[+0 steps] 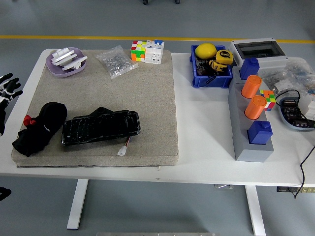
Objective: Pick the rag up,wipe the panel,place it on the desk
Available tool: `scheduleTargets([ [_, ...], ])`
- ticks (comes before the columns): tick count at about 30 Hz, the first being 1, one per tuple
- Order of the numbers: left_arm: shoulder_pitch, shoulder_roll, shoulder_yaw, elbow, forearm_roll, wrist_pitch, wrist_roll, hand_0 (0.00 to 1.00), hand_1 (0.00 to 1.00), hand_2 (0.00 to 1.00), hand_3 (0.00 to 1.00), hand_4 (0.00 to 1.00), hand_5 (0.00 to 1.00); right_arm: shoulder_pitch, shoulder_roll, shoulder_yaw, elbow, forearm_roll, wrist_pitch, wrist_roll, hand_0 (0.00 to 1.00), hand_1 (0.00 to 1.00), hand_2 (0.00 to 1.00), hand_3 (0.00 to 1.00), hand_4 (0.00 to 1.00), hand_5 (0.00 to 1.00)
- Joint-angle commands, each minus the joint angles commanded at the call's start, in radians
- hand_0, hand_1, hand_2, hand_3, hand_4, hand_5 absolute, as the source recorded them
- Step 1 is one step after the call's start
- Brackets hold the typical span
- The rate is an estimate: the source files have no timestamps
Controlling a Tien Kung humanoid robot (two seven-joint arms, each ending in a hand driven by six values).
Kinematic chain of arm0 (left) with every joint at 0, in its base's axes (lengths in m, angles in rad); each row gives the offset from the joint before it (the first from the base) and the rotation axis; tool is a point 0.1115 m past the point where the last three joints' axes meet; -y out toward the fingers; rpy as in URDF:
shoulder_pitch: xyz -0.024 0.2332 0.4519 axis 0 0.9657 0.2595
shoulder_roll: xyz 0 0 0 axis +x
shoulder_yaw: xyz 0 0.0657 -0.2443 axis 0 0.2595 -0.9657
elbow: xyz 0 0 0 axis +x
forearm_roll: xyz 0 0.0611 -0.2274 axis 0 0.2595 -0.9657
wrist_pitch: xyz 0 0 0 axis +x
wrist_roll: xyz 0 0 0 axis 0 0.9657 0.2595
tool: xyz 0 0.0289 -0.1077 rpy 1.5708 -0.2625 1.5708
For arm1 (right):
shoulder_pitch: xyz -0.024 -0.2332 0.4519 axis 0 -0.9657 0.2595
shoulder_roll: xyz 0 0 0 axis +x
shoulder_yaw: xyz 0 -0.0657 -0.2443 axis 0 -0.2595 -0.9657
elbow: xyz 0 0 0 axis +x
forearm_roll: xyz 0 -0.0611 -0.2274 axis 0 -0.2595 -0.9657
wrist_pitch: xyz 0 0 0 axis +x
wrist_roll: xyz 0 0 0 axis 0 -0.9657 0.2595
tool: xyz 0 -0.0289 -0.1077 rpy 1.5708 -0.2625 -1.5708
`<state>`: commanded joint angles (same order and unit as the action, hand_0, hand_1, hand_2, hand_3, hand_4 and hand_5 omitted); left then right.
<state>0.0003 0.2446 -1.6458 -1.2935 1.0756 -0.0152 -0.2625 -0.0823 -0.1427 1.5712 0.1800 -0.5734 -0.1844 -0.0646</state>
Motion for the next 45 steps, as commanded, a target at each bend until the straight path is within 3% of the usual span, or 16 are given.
scheduleTargets([
  [13,-0.027,0.001,0.016,0.008,0.008,-0.005,-0.001,0.695,0.759,0.74,0.752,0.998,0.567,0.011,0.005,0.031,0.0,-0.025,0.012,0.004,0.729,0.613,0.608,0.58,0.998,0.457],
  [31,-0.036,-0.018,0.033,0.017,0.016,-0.01,0.006,0.695,0.757,0.734,0.724,0.998,0.568,0.017,0.011,0.07,0.0,-0.049,0.015,0.009,0.732,0.616,0.611,0.58,0.998,0.459],
  [45,-0.04,0.01,0.032,-0.005,0.009,-0.011,0.017,0.696,0.755,0.733,0.725,0.998,0.567,0.017,0.015,0.071,0.0,-0.036,0.016,0.012,0.731,0.616,0.611,0.581,0.998,0.461],
])
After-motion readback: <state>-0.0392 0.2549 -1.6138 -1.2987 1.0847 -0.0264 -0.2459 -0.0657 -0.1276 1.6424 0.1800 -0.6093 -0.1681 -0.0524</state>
